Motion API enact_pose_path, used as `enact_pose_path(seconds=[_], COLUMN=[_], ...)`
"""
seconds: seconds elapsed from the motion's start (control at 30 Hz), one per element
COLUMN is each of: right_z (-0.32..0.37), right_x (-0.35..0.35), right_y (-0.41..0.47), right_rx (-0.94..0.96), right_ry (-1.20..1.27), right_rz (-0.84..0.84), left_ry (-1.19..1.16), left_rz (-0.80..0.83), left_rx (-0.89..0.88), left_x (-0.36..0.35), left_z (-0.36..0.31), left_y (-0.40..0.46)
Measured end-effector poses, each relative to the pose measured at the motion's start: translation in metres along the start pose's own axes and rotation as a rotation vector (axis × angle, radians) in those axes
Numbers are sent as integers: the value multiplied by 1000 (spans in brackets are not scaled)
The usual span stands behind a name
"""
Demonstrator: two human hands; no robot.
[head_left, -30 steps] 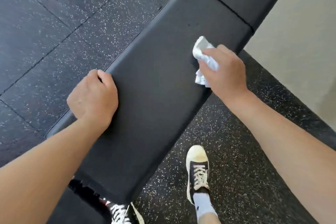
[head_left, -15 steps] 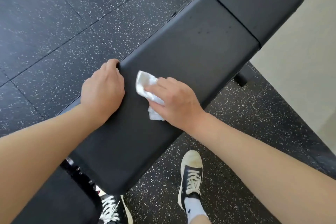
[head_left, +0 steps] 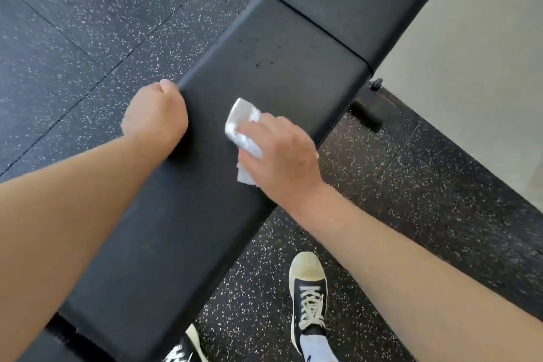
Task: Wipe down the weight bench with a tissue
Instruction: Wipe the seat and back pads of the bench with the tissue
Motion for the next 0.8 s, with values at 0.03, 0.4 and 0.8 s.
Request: enact_pose_path(seconds=[0.03,0.4,0.8], right_z=[11,-148,18], right_x=[-5,57,-33], right_y=[-11,27,17], right_rx=[57,-286,11], right_ry=[18,-73,99], right_rz=[55,-140,158], left_ry=[31,134,158], left_rz=[-12,-274,-246], left_rx=[19,76,128], left_x=[-1,2,1], left_z=[0,-5,-7], left_y=[1,-5,-6])
Point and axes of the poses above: each hand's wrist, its own y-axis towards the middle knuckle, its own x-axis out of the back of the hand, z = x × y, the point moved 8 cm from there along y, towards the middle knuckle, and after that the axes turned 5 degrees about -z, right-handed, at the moved point
